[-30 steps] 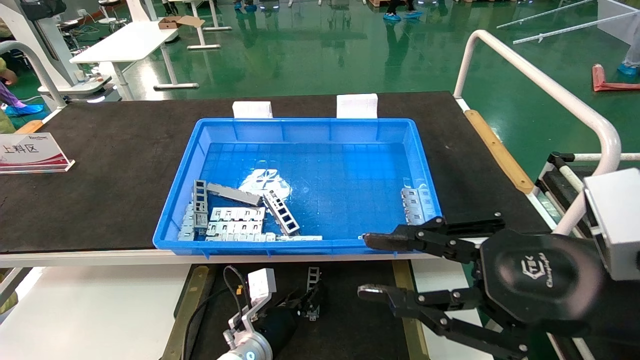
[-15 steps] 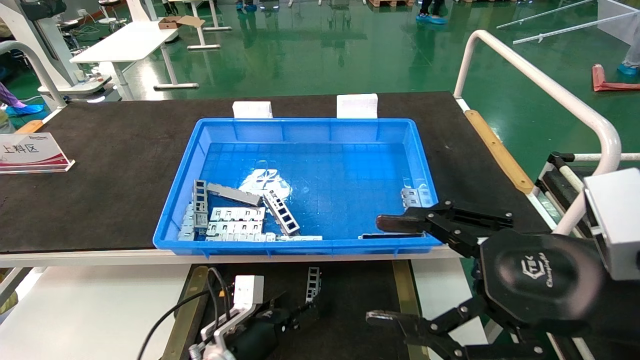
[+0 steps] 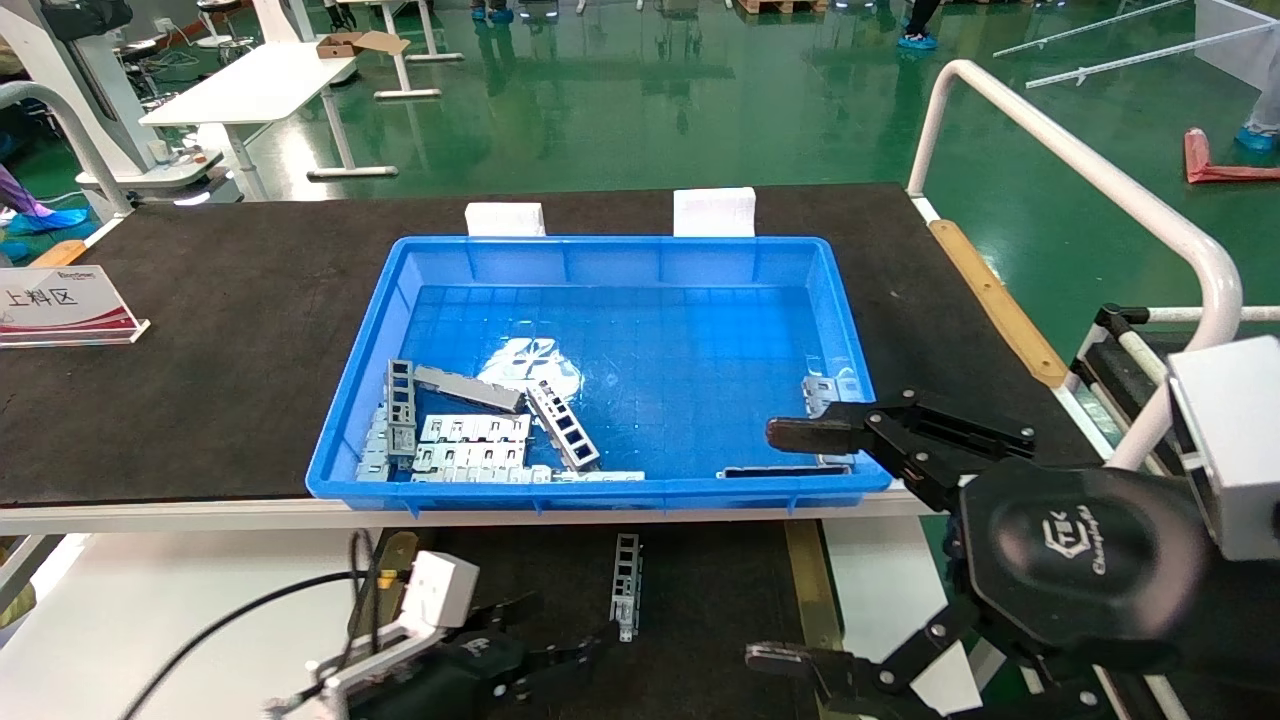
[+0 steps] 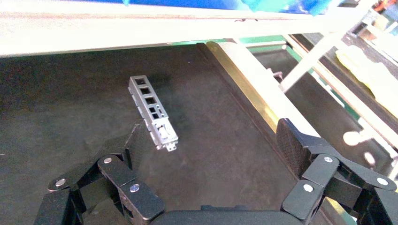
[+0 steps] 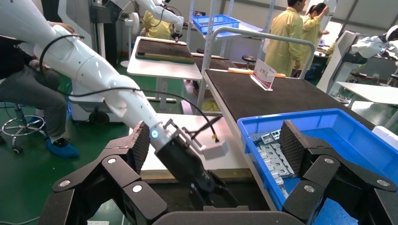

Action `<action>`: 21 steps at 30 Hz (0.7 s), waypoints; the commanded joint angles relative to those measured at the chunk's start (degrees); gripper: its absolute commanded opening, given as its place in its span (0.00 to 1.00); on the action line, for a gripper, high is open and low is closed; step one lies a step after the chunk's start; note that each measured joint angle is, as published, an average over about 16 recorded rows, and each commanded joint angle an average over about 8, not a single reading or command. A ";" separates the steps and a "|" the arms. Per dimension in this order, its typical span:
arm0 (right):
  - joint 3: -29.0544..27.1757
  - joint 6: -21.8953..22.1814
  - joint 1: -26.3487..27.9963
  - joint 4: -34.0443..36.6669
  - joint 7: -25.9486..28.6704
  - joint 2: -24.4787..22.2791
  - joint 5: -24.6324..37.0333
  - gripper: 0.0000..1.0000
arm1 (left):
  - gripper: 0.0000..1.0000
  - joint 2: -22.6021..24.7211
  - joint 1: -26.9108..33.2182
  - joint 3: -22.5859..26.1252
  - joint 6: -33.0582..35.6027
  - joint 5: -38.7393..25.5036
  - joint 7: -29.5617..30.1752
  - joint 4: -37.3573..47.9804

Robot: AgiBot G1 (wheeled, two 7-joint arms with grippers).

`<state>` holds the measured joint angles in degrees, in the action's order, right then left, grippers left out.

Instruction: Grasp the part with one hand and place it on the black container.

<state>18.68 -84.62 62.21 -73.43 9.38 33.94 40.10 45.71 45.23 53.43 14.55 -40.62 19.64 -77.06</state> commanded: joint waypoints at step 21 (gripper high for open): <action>0.04 0.02 0.01 0.00 -0.02 -0.01 -0.02 1.00 | 1.00 -7.50 -0.46 -7.71 14.78 3.35 -7.42 -0.22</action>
